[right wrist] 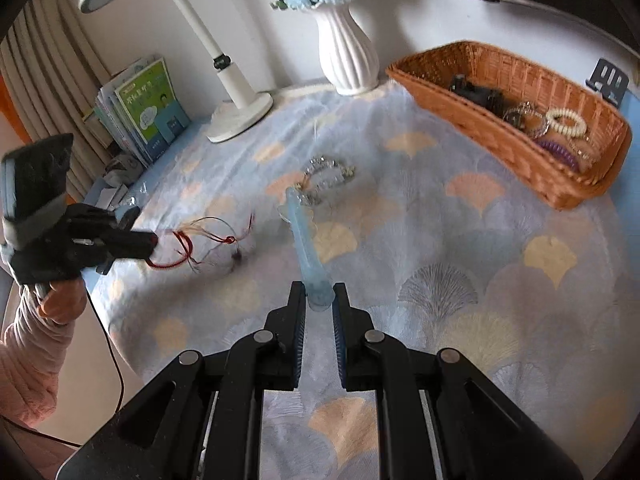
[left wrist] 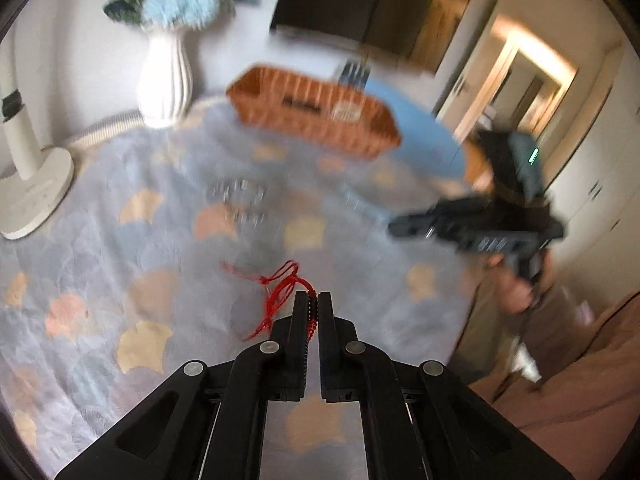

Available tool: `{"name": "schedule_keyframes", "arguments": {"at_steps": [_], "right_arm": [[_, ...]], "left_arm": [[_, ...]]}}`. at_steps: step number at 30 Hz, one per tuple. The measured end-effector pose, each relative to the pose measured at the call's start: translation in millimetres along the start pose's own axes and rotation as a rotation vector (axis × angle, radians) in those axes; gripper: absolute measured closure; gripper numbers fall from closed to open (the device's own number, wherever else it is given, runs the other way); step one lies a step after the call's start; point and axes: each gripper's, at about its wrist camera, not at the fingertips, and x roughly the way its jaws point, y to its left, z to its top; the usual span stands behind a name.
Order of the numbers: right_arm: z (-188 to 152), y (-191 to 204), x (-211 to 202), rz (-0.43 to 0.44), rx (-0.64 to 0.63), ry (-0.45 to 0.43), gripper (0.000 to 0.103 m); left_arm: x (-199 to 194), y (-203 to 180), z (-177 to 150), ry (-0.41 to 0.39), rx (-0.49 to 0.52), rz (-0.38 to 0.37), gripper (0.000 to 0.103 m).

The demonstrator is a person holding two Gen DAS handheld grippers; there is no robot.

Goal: Organize jewelry

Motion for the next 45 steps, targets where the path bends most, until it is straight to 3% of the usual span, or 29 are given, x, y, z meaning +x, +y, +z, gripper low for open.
{"name": "schedule_keyframes", "arguments": {"at_steps": [4,10,13,19,24,29,35,39,42,45], "right_arm": [[0,2,-9,-0.005,-0.001,-0.014,0.088],[2,0,-15,-0.016,0.006,-0.024,0.088],[1,1,-15,-0.019,0.009,-0.025,0.088],[4,1,-17,0.002,0.02,-0.034,0.088],[19,-1,-35,-0.059,-0.015,-0.058,0.088],[56,-28,-70,-0.191,-0.04,-0.107,0.088],[107,-94,-86,-0.314,-0.015,-0.115,0.088],[112,-119,-70,-0.234,-0.019,-0.052,0.088],[84,-105,-48,-0.133,-0.072,0.019,0.085],[53,-86,-16,-0.122,-0.14,0.121,0.08]], "left_arm": [[-26,-7,5,-0.103,-0.013,-0.069,0.099],[-23,14,17,-0.13,-0.065,-0.073,0.099],[-45,12,20,-0.207,-0.036,-0.059,0.099],[-43,18,23,-0.183,-0.055,-0.07,0.099],[-33,4,51,-0.175,0.014,-0.089,0.099],[-4,-23,113,-0.152,0.13,-0.062,0.099],[66,-41,195,-0.112,0.204,-0.029,0.099],[114,-37,226,-0.077,0.163,-0.047,0.099],[130,-34,227,-0.059,0.153,-0.049,0.099],[141,-31,218,-0.029,0.144,-0.044,0.099]]}}
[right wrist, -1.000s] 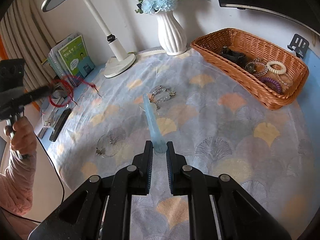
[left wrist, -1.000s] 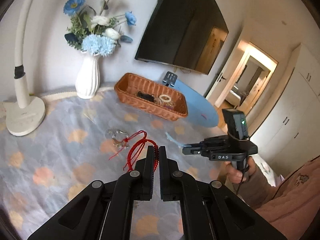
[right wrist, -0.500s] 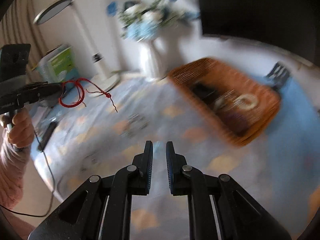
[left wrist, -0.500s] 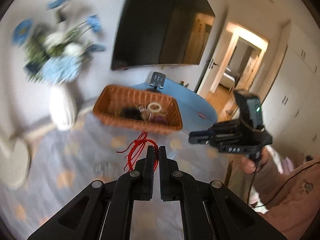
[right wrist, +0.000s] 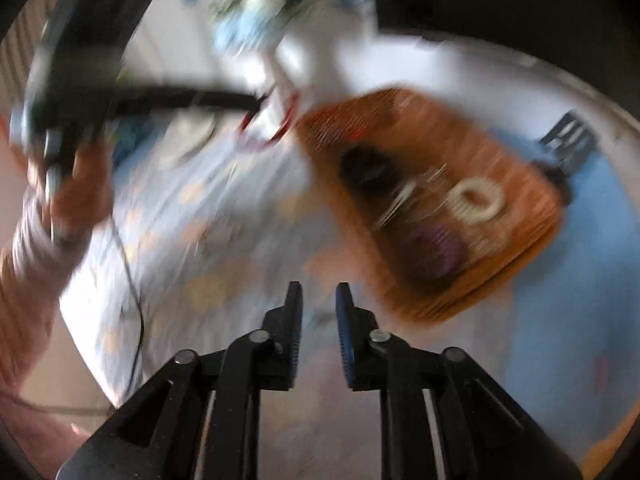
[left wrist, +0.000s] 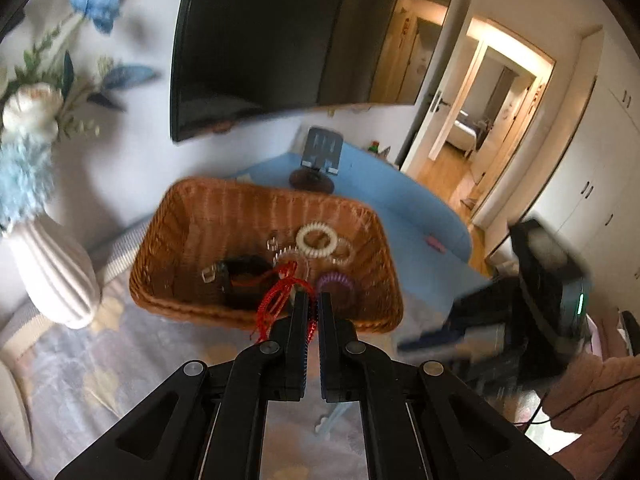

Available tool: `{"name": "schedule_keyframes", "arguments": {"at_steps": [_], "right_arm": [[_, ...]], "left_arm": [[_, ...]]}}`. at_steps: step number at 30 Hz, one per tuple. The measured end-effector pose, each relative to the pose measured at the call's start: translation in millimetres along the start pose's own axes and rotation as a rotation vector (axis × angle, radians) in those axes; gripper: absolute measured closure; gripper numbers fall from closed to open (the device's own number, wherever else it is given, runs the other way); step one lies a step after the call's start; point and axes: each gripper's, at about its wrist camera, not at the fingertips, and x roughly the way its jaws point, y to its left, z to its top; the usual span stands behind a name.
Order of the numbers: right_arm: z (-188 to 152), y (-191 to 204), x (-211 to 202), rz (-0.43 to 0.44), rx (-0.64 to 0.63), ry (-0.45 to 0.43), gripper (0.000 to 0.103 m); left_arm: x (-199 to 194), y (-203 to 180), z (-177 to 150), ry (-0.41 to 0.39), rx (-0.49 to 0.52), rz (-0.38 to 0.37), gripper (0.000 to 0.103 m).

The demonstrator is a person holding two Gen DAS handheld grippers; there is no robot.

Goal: Organize jewelry

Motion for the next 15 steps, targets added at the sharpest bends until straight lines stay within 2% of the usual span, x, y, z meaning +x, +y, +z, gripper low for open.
{"name": "schedule_keyframes", "arguments": {"at_steps": [4,7,11,15], "right_arm": [[-13,21,33,-0.073,-0.105,0.073,0.08],[-9,15,42,-0.076,-0.116,0.05,0.079],[-7,0,54,-0.042,-0.135,0.061,0.075],[-5,1,65,0.003,-0.229,0.072,0.071]], "left_arm": [[-2,2,-11,0.006,-0.013,-0.005,0.099],[-8,2,-14,0.001,-0.02,-0.004,0.099],[-18,4,-19,-0.007,-0.026,0.006,0.099],[-18,7,-22,-0.004,-0.034,0.01,0.099]]}}
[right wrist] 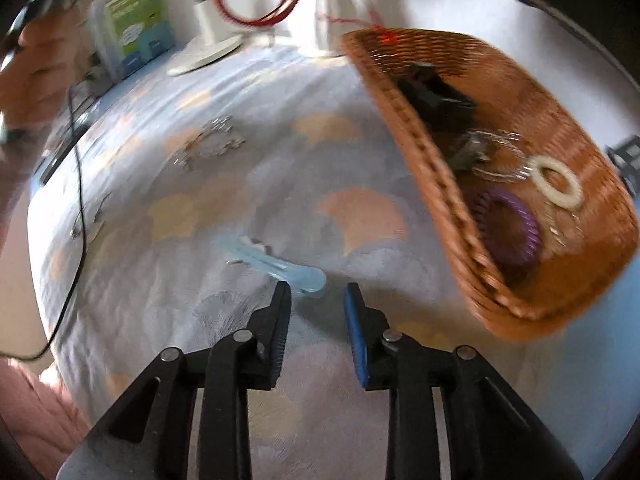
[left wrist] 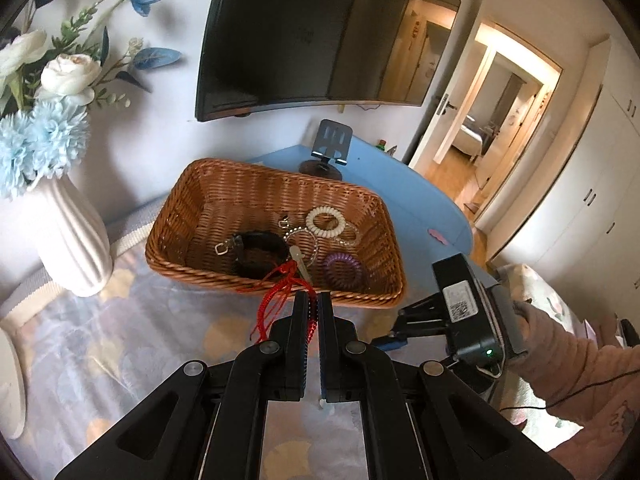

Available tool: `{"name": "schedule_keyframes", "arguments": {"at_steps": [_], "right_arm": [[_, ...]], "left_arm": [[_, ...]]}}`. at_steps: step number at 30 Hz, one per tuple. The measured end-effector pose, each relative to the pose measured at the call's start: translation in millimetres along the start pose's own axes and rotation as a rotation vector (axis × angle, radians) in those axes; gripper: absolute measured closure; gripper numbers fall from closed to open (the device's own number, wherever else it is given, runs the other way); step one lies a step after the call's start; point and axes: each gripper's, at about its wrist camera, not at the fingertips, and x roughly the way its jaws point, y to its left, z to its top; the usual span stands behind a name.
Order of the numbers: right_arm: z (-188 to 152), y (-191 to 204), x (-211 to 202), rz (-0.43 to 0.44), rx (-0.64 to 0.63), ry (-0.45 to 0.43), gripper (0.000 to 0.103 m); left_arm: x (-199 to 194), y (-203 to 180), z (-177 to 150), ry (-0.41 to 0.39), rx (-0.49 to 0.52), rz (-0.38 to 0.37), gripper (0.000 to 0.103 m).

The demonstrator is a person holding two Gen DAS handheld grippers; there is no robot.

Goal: Organize jewelry

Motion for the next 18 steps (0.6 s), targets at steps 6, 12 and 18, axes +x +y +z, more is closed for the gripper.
{"name": "schedule_keyframes", "arguments": {"at_steps": [6,12,18], "right_arm": [[18,18,10,-0.015,-0.129,-0.007,0.067],[29,19,20,0.007,-0.148,0.003,0.064],[38,29,25,0.001,-0.133,-0.005,0.061]], "left_arm": [[12,3,0,0.02,-0.012,-0.008,0.099],[15,2,1,0.019,-0.012,-0.016,0.099],[12,4,-2,0.016,-0.024,-0.022,0.099]]}}
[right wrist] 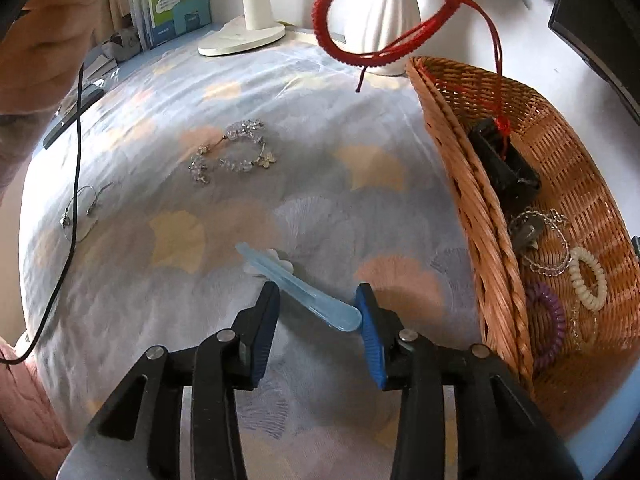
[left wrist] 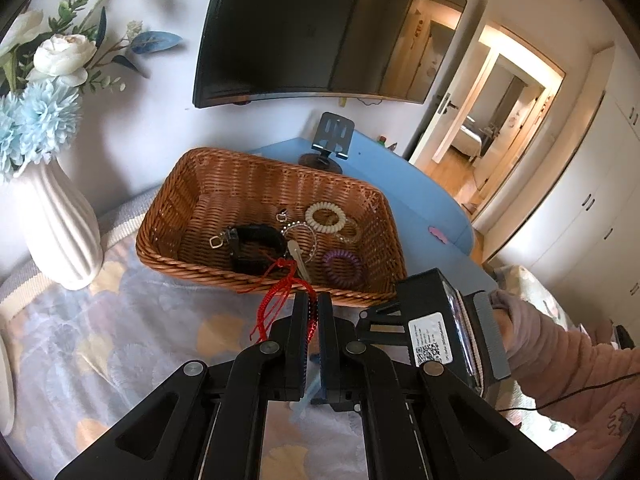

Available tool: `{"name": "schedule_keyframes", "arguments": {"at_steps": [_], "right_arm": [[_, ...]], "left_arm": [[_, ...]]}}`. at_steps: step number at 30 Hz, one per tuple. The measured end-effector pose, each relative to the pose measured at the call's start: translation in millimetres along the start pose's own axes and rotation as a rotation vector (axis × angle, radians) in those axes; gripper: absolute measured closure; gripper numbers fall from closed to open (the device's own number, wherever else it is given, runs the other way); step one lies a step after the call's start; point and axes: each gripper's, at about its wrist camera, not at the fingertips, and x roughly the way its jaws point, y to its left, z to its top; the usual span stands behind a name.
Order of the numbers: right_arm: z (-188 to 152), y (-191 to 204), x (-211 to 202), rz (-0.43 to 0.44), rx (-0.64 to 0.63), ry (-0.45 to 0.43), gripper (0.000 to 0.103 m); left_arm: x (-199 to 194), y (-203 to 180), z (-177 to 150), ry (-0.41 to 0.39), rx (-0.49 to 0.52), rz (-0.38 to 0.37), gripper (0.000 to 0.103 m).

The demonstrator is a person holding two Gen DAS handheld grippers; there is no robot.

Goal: Organize jewelry

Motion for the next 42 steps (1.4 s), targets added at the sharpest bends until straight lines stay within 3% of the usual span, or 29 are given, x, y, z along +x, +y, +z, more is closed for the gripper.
{"name": "schedule_keyframes", "arguments": {"at_steps": [6,7,8,9,12,15,18,23,27,32,35,42], "right_arm": [[-3,19,-1,-0.008,0.005,0.0,0.068],[-2,20,-1,-0.006,0.014,-0.003,0.072],[-2,22,0,0.003,0.023,-0.002,0.086],[-1,24,0,0.013,0.029,0.002,0.089],[-2,34,-4,-0.04,0.014,0.007,0.089],[0,32,-32,-0.023,0.033,-0.048,0.089],[6,8,-83,-0.083,0.094,-0.152,0.089],[17,-57,-123,-0.224,0.236,-0.221,0.089],[38,-125,-106,-0.253,0.41,-0.185,0.089],[57,-190,-58,-0.178,0.591,-0.076,0.089],[61,-210,-32,-0.076,0.664,-0.041,0.09],[68,-217,-9,-0.056,0.695,-0.01,0.089]], "left_arm": [[-7,1,-3,-0.016,0.002,-0.003,0.099],[-7,2,-2,-0.018,-0.002,-0.005,0.099],[-7,3,-1,-0.018,-0.004,-0.006,0.099],[-6,3,0,-0.018,-0.008,-0.006,0.099],[-5,3,5,-0.016,-0.002,0.007,0.099],[-6,0,20,-0.024,0.025,0.017,0.099],[-2,-2,38,-0.037,0.064,0.058,0.099],[15,5,64,-0.059,0.07,0.108,0.099],[34,22,82,-0.072,0.012,0.112,0.099],[73,40,94,-0.036,-0.054,0.157,0.099],[100,44,95,0.004,-0.063,0.216,0.099],[129,47,90,0.056,-0.046,0.28,0.099]]}}
